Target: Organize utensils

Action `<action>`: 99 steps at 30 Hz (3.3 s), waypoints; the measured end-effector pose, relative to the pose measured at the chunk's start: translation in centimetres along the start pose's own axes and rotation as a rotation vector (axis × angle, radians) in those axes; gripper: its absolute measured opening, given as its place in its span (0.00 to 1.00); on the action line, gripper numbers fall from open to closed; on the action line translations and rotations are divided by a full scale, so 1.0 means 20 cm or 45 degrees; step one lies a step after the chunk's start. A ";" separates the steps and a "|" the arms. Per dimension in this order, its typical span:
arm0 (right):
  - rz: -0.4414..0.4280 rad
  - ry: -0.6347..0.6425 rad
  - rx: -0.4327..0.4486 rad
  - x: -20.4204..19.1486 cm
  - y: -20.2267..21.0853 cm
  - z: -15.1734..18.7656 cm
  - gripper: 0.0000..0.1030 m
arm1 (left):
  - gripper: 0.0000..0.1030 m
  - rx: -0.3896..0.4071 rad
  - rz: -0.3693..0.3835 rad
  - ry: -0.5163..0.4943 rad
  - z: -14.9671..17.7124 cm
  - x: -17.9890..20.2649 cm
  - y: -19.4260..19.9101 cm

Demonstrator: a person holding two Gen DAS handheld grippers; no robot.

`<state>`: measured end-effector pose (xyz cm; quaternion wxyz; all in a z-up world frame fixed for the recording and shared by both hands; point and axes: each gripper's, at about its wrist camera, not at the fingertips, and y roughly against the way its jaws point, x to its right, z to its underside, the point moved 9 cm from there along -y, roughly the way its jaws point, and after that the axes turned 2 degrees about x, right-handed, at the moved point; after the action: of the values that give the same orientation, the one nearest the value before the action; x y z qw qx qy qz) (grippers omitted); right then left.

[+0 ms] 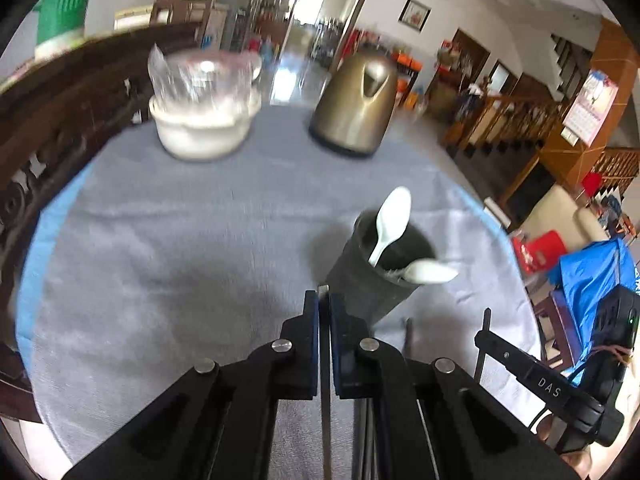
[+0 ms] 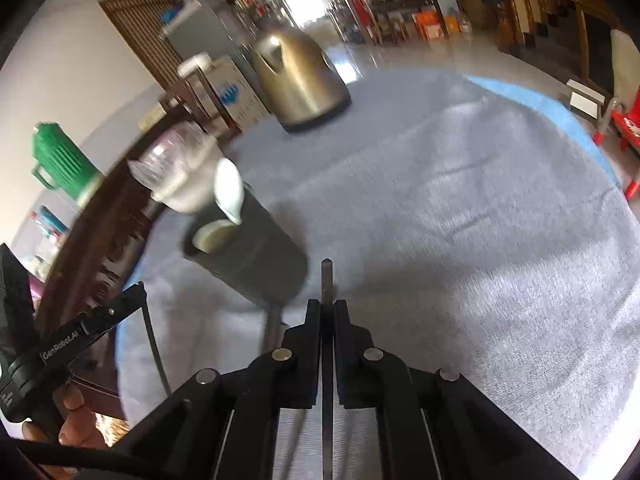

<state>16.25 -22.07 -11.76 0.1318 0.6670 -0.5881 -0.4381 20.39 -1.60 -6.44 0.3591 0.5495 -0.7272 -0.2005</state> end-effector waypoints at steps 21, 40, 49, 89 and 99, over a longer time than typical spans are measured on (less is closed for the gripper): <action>-0.116 0.133 0.508 -0.38 0.67 -0.24 0.06 | 0.05 0.333 0.025 -0.116 -0.17 0.16 0.49; -0.147 0.169 0.709 -0.56 0.85 -0.59 0.06 | 0.05 0.520 0.007 -0.209 -0.54 0.29 0.79; -0.103 0.095 0.828 -0.59 0.83 -0.85 0.06 | 0.05 0.617 0.006 -0.272 -0.71 0.39 0.85; -0.189 -0.093 0.540 -0.28 0.71 -0.47 0.25 | 0.65 0.398 -0.214 -0.233 -0.22 0.18 0.69; -0.152 -0.082 0.476 -0.21 0.95 -0.14 0.25 | 0.75 0.464 -0.369 -0.338 0.04 0.26 0.95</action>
<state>5.92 -24.34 4.77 -0.0392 0.6992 -0.6225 -0.3494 6.65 -0.52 7.72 0.1230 0.6725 -0.7057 -0.1860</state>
